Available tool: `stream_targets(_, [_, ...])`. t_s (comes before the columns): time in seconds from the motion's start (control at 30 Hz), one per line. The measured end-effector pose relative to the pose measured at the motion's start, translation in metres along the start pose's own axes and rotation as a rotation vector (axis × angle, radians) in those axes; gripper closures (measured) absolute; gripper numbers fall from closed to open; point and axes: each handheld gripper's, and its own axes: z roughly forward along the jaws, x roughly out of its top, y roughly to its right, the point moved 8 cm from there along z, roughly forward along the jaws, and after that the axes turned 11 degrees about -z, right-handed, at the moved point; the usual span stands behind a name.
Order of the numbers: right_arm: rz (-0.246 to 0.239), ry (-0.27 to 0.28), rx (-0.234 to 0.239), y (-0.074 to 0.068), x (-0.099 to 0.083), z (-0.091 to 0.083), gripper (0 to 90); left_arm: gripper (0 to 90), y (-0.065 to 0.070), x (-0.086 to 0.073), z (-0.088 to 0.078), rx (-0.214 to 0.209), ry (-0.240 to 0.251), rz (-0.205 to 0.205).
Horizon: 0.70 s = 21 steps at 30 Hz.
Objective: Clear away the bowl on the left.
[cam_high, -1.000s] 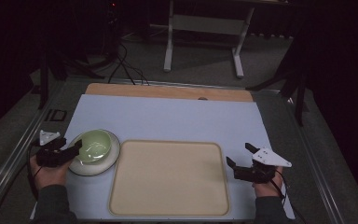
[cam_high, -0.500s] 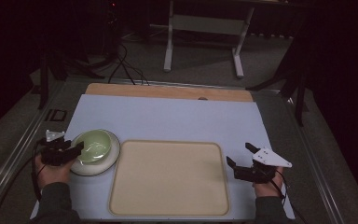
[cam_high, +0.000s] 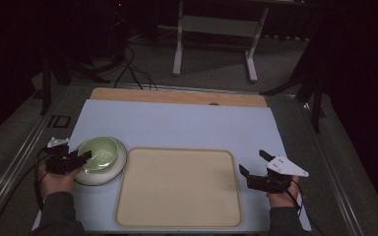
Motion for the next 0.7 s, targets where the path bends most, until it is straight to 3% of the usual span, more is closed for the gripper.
stream_targets(0.2, [-0.004, 0.002, 0.002, -0.0003, 0.0002, 0.0002, 11.3, 57.5, 0.0027, -0.0036, 0.0028, -0.079, -0.044, -0.048])
stream_targets(0.37, [-0.004, 0.005, 0.002, -0.0007, 0.0007, -0.0001, 11.3, 61.4, 0.0038, -0.0049, 0.0031, -0.104, -0.06, -0.071])
stream_targets(0.47, [-0.004, 0.007, 0.002, -0.0006, 0.0008, -0.0004, 11.3, 64.2, 0.0033, -0.0054, 0.0026, -0.15, -0.068, -0.122])
stream_targets(0.7, [-0.01, 0.01, 0.003, -0.0009, 0.0014, -0.0007, 11.3, 72.8, 0.0069, -0.0055, 0.0022, -0.169, -0.074, -0.13])
